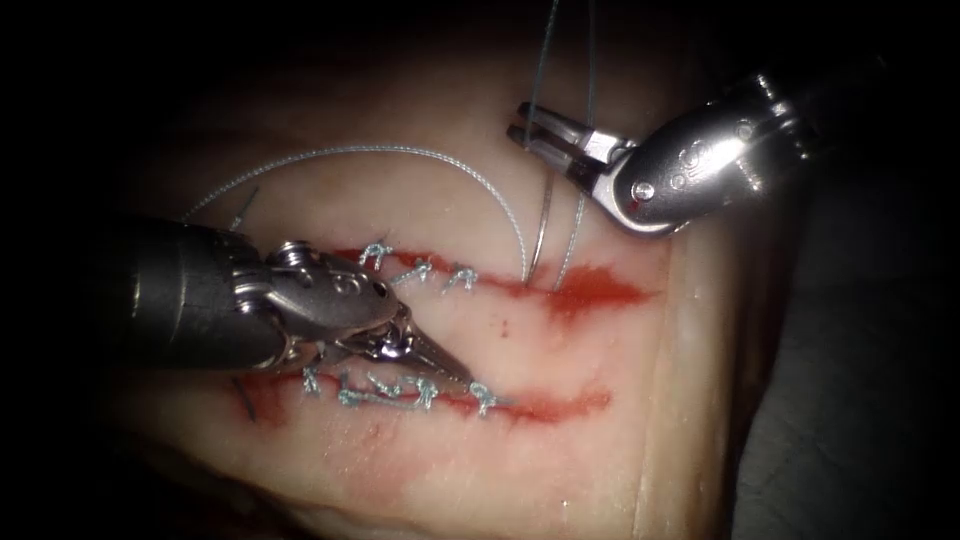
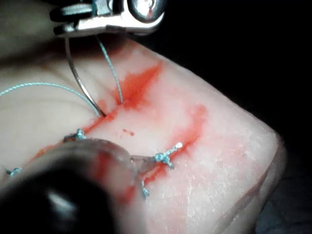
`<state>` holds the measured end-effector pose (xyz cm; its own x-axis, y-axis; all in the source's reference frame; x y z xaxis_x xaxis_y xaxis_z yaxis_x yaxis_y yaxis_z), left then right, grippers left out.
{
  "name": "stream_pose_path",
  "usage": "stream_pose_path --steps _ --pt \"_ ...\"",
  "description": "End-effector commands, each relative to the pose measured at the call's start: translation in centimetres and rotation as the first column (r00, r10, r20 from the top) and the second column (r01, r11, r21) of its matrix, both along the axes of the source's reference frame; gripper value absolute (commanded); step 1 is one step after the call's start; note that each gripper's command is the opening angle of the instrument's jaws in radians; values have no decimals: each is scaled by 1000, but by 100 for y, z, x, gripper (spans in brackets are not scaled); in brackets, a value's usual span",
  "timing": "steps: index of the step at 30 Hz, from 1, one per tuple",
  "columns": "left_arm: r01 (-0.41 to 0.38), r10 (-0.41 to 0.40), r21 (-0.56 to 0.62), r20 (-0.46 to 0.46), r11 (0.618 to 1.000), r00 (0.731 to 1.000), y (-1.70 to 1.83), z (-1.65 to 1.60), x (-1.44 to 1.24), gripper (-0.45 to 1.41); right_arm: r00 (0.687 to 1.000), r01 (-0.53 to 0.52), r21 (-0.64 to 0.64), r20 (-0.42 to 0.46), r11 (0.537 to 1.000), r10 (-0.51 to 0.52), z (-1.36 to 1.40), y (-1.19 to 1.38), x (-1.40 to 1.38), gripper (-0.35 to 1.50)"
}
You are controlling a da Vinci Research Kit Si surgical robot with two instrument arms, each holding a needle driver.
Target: Wound Closure
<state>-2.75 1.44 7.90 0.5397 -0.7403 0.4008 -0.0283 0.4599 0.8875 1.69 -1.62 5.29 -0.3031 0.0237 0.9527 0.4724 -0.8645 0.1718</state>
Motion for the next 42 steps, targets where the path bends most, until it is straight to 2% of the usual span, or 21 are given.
stream_pose_path --steps 1,10,16,33,42 --pt "5 -5 -5 7 1000 1000 3 5 -4 -45 1000 -4 -4 -6 1000 4 4 1 10 -35" --pt "116 -116 -50 14 992 993 25 -2 0 -45 1000 -26 6 -5 1000 26 3 0 14 -35" --pt "149 -150 -65 -3 987 989 25 1 -1 -45 999 -38 29 -21 999 38 1 -1 17 -35" --pt "136 -136 -73 -8 988 991 12 12 -13 -45 989 -83 141 -109 987 99 -2 3 9 -35" --pt "131 -132 -76 -4 988 991 11 12 -14 -45 982 -126 170 -118 977 148 -1 5 6 -35"
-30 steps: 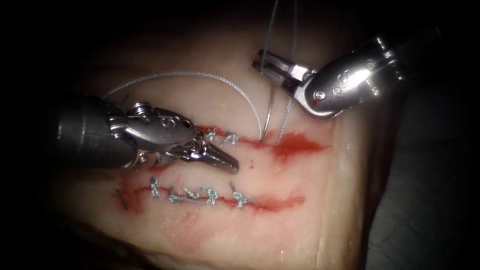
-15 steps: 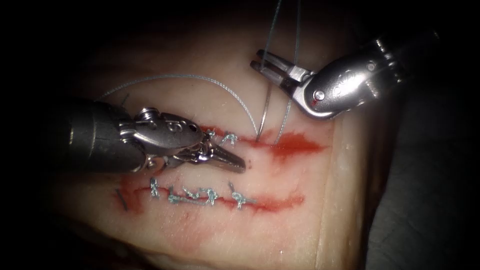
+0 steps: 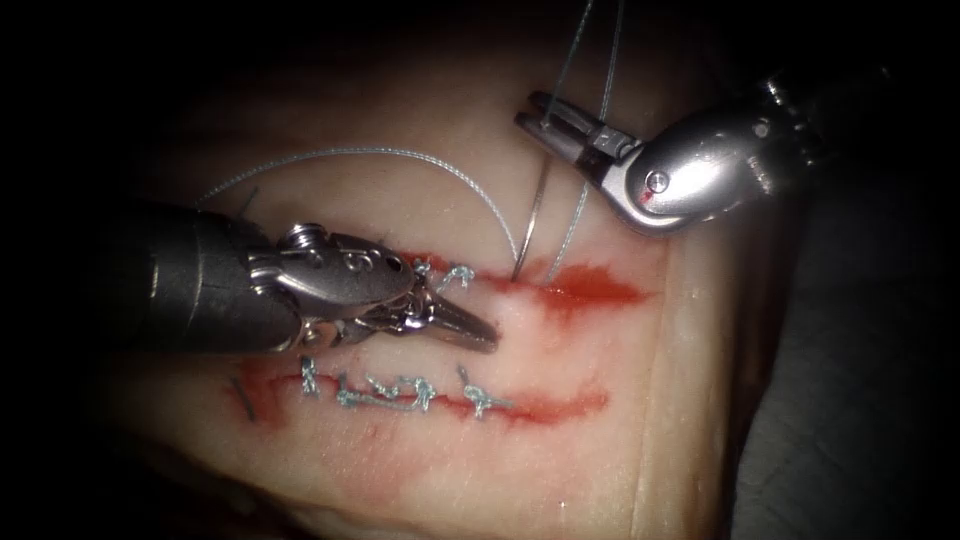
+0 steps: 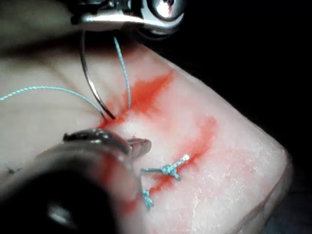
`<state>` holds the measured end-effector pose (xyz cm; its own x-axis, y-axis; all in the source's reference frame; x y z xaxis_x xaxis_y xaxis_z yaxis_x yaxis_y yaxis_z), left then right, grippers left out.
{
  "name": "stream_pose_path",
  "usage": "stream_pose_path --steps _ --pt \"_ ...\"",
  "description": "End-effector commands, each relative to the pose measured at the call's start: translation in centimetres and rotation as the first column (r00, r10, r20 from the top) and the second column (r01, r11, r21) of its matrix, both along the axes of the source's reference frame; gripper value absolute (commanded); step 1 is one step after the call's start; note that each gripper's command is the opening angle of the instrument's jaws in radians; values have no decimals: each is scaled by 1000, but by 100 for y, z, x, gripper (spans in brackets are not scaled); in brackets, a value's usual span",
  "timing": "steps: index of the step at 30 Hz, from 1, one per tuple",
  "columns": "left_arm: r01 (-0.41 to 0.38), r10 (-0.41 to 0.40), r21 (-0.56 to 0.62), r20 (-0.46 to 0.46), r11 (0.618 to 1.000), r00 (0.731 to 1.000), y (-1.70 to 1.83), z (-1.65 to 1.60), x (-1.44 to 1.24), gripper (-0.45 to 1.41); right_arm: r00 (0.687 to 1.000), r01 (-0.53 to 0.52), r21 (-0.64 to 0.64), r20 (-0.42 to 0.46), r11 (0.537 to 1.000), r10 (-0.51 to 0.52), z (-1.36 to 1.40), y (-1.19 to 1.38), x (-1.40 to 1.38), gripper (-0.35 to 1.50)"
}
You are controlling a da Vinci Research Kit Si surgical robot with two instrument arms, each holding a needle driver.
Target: Wound Closure
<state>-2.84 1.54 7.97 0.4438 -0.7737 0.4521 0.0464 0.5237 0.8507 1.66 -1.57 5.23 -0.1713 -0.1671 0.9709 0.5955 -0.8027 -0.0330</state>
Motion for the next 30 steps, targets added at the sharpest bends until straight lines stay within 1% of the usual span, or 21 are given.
stream_pose_path --steps 1,7,11,15,21,23,28,30 --pt "-1 1 -1 1 1000 1000 1 5 -5 -45 1000 -6 4 -5 1000 6 5 0 9 -35" --pt "-3 3 0 2 1000 1000 1 5 -5 -45 999 -19 36 -27 999 20 5 -1 9 -35" --pt "-4 4 0 2 1000 1000 0 4 -7 -45 996 -86 60 -27 995 87 6 -3 10 -35" --pt "-6 6 1 3 1000 1000 -1 4 -7 -45 991 -131 77 -15 988 132 7 -5 10 -35" --pt "-6 6 1 3 1000 1000 -1 4 -7 -45 989 -141 99 -27 985 145 6 -5 10 -35" --pt "-6 6 0 3 1000 1000 -1 4 -7 -45 989 -144 98 -25 985 147 6 -5 10 -35" --pt "-10 10 2 4 1000 1000 -3 4 -8 -45 981 -194 103 12 976 193 6 -5 6 -35" --pt "-10 10 2 4 1000 1000 -3 4 -9 -45 979 -204 111 13 973 204 6 -5 5 -35"
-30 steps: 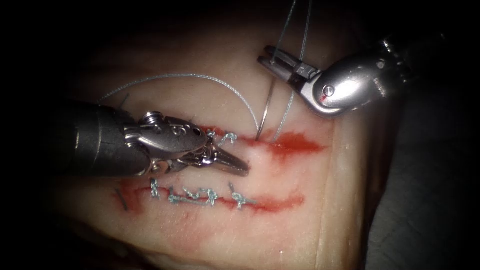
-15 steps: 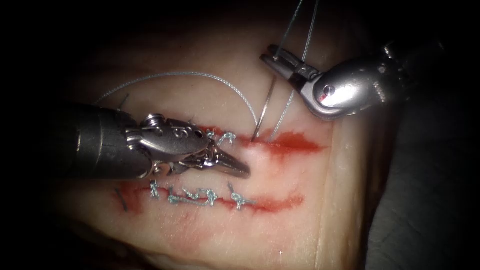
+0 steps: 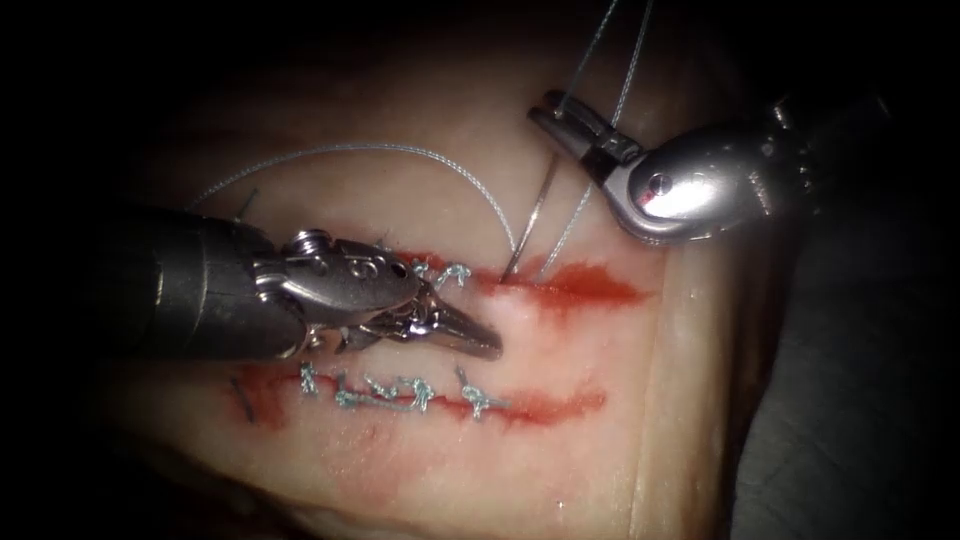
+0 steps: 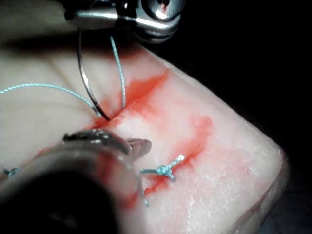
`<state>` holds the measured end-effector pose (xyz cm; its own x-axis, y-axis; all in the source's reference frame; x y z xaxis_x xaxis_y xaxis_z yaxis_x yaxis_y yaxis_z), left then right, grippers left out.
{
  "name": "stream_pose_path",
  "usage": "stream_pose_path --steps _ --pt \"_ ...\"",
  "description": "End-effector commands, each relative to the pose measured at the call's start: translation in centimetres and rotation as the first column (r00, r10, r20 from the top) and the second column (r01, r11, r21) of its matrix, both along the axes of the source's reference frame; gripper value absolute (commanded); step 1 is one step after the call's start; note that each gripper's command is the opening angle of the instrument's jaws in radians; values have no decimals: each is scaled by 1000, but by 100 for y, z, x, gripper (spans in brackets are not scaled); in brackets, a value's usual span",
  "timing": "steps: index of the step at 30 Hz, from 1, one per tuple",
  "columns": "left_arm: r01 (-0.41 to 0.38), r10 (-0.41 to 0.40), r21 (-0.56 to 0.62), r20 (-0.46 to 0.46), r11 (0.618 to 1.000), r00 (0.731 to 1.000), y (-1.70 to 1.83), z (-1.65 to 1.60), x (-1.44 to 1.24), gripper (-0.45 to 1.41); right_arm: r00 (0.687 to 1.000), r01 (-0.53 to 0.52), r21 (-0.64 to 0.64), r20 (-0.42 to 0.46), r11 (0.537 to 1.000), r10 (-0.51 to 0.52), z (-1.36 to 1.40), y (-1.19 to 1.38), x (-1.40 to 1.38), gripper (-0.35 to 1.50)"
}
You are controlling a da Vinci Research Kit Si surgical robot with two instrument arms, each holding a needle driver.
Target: Wound Closure
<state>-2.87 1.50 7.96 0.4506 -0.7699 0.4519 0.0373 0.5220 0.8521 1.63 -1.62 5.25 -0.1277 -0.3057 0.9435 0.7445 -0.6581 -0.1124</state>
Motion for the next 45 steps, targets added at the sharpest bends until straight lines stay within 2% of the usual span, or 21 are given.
stream_pose_path --steps 1,15,20,27,31,34,40,45 --pt "1 -1 -1 0 1000 1000 1 5 -5 -45 1000 -9 8 -9 1000 9 4 0 6 -35" --pt "0 0 -1 0 1000 1000 1 5 -5 -45 998 -20 84 -61 996 25 4 -1 8 -35" --pt "-1 1 0 1 1000 1000 2 4 -4 -45 999 -3 105 -49 994 8 6 -1 8 -35" --pt "-1 1 0 2 1000 1000 2 4 -4 -45 1000 27 48 15 998 -28 10 -1 7 -35" --pt "-2 2 1 2 1000 1000 2 4 -3 -45 995 60 -1 82 998 -59 9 -1 9 -35" --pt "-2 2 1 3 1000 1000 2 3 -3 -45 994 78 -8 75 997 -77 9 -1 10 -35" --pt "-2 2 1 2 1000 1000 2 3 -3 -45 973 152 -100 187 983 -132 2 -3 16 -35" --pt "-2 2 1 2 1000 1000 2 3 -3 -45 962 209 -123 207 970 -181 0 -4 21 -35"
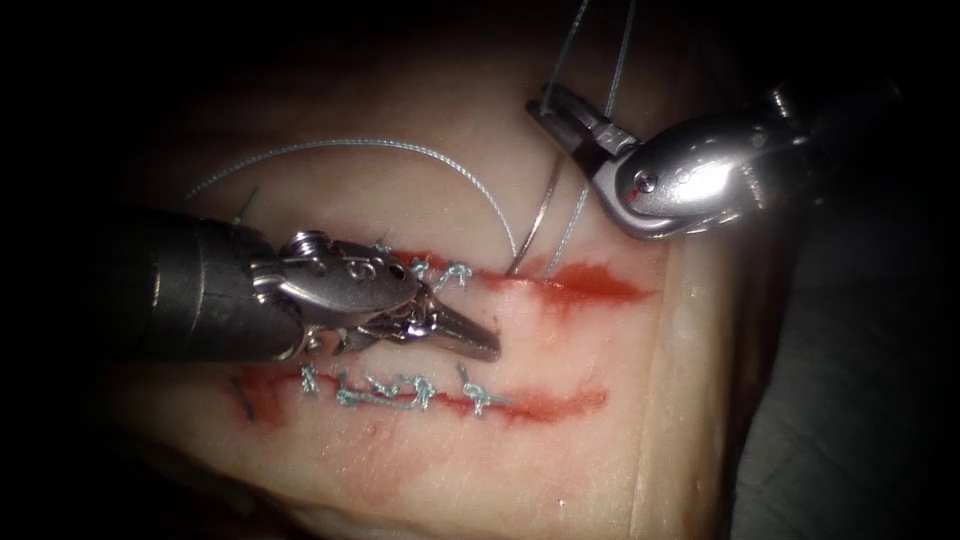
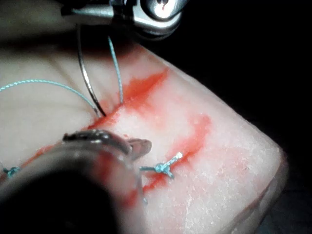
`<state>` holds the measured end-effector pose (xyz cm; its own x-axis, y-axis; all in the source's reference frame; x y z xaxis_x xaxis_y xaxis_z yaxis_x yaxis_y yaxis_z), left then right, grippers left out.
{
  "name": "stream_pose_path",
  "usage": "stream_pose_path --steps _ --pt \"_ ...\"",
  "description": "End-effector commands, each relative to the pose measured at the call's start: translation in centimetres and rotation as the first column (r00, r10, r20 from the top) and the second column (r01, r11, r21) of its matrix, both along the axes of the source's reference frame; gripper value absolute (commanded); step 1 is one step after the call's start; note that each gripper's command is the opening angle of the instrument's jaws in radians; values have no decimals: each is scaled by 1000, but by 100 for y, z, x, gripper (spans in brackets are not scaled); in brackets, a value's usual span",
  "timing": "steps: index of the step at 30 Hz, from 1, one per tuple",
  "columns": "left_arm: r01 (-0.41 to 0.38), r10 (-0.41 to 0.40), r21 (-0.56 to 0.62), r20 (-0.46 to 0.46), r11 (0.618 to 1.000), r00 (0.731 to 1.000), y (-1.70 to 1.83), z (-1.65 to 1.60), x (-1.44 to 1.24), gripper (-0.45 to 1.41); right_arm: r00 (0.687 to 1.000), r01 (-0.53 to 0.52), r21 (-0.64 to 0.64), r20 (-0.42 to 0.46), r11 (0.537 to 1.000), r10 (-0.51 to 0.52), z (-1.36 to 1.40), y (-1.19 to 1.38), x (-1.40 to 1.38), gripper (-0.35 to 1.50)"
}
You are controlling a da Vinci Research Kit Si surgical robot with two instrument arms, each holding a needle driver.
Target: Wound Closure
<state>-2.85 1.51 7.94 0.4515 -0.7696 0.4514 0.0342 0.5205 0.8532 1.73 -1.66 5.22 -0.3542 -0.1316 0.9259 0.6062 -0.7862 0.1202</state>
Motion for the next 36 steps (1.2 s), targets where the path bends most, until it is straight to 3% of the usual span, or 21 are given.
stream_pose_path --steps 1,21,25,29,36 --pt "1 -1 -1 0 1000 1000 1 5 -5 -45 1000 16 -6 -3 1000 -16 3 0 12 -35" --pt "-2 2 0 2 1000 1000 1 4 -3 -45 975 220 -84 65 972 -215 -2 0 16 -35" --pt "-2 2 0 2 1000 1000 1 4 -3 -45 964 252 -130 115 959 -238 -4 1 16 -35" --pt "-4 4 1 3 1000 1000 1 4 -3 -45 930 332 -242 247 912 -272 -10 -1 18 -35" --pt "-4 4 1 3 1000 1000 1 4 -3 -45 914 361 -289 296 887 -276 -12 -3 22 -35"
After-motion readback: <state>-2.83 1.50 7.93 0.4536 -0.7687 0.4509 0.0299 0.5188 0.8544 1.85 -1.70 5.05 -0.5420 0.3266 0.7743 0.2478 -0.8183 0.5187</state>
